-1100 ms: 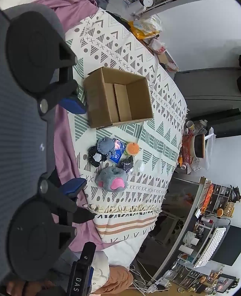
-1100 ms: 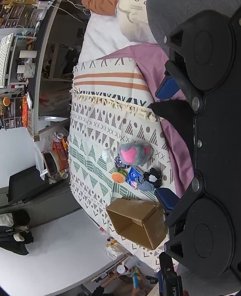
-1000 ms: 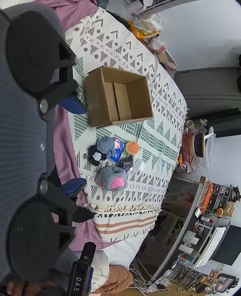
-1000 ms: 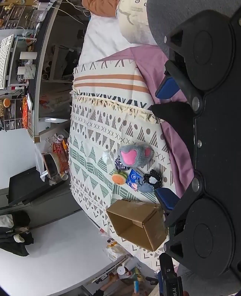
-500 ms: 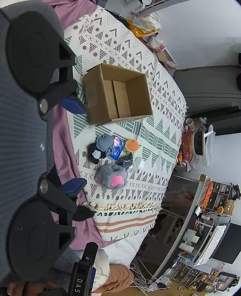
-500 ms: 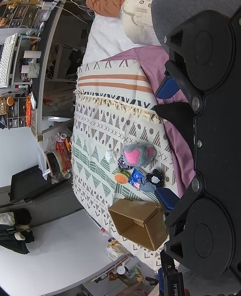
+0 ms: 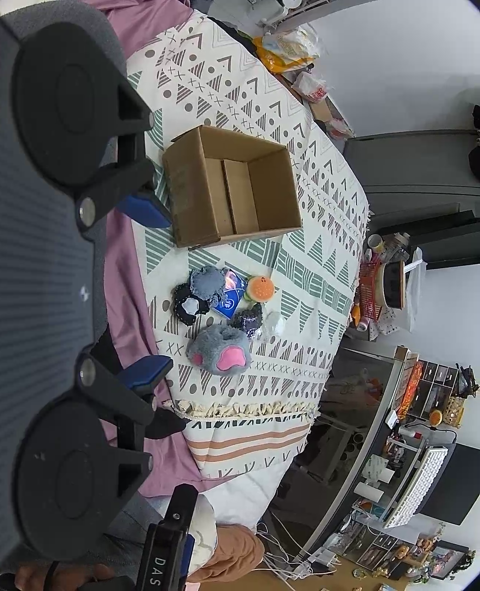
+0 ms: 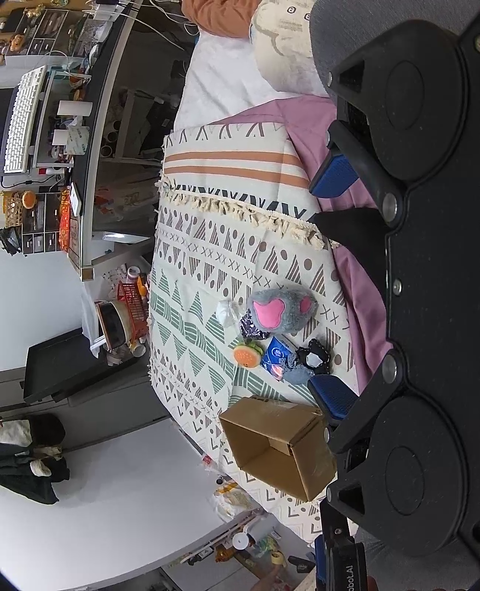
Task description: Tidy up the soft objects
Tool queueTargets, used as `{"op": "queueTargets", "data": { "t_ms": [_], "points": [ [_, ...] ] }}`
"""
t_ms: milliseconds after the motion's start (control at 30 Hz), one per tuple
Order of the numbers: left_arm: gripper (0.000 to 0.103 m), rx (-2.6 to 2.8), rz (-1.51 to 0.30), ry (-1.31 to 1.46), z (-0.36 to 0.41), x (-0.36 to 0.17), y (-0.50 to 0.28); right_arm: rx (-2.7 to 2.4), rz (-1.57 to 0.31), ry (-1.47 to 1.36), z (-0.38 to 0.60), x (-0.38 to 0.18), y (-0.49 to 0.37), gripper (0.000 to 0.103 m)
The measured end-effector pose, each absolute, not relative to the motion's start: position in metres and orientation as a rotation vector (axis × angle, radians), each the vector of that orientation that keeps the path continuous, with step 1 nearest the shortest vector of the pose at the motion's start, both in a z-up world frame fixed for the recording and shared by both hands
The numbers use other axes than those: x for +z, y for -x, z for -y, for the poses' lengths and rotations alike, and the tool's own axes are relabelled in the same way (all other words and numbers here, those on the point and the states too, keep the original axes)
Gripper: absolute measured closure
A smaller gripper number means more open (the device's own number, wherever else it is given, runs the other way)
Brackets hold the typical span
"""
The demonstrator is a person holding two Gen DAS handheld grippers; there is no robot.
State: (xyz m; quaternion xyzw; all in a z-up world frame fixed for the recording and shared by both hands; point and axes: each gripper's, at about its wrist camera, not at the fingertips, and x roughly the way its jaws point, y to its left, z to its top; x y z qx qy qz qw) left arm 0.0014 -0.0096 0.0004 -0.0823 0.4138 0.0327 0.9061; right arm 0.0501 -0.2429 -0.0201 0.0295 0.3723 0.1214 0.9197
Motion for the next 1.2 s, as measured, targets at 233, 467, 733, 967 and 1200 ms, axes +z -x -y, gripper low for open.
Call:
{"op": "queueTargets", "data": {
  "t_ms": [233,467,733,967,1200],
  "points": [
    [0.029,0.065,-0.846,0.172,0.010,0.005,0.001,0.248,-0.752,-0.059,0.243,-0.017,-0.048,0.000],
    [0.029,0.070,-0.841,0.170,0.010,0.009,0.003,0.255,-0.743,-0.060,0.243,-0.014,-0.046,0.000],
    [0.028,0.069,-0.839,0.168,0.009,0.010,0.003,0.264,-0.731,-0.056,0.244,-0.011,-0.043,0.000],
    [0.028,0.072,-0.833,0.166,0.009,0.016,0.006,0.274,-0.725,-0.061,0.244,-0.006,-0.040,0.000],
    [0.028,0.078,-0.821,0.160,0.009,0.022,0.010,0.286,-0.724,-0.066,0.243,-0.005,-0.038,0.000]
  ]
}}
